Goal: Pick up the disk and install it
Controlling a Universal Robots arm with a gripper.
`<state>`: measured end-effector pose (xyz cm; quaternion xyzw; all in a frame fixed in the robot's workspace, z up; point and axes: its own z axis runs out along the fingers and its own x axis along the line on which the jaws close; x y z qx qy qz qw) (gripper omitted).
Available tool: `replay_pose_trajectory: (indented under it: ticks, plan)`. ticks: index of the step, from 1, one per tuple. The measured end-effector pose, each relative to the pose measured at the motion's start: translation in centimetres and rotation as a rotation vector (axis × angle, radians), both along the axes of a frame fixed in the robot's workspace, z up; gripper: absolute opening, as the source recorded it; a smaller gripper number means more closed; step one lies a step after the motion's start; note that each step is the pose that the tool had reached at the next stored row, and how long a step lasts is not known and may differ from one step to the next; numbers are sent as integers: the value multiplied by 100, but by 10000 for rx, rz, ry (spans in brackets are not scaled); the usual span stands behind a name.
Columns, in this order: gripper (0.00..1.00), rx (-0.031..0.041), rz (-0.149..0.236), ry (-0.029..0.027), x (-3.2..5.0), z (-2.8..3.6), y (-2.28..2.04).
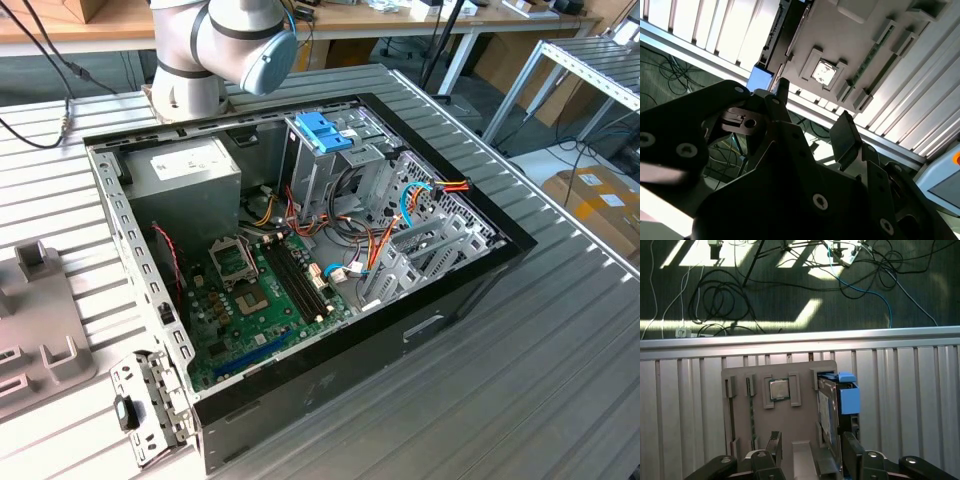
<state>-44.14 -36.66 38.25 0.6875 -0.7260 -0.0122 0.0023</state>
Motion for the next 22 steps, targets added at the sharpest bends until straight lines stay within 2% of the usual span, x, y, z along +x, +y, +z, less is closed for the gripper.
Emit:
replay_pose_trajectory:
  ticks: [10, 18, 22]
  plan:
    - [60, 5, 0, -1, 0, -33, 4]
    - [60, 5, 0, -1, 0, -64, 65]
    - [60, 5, 0, 0, 0, -76, 76]
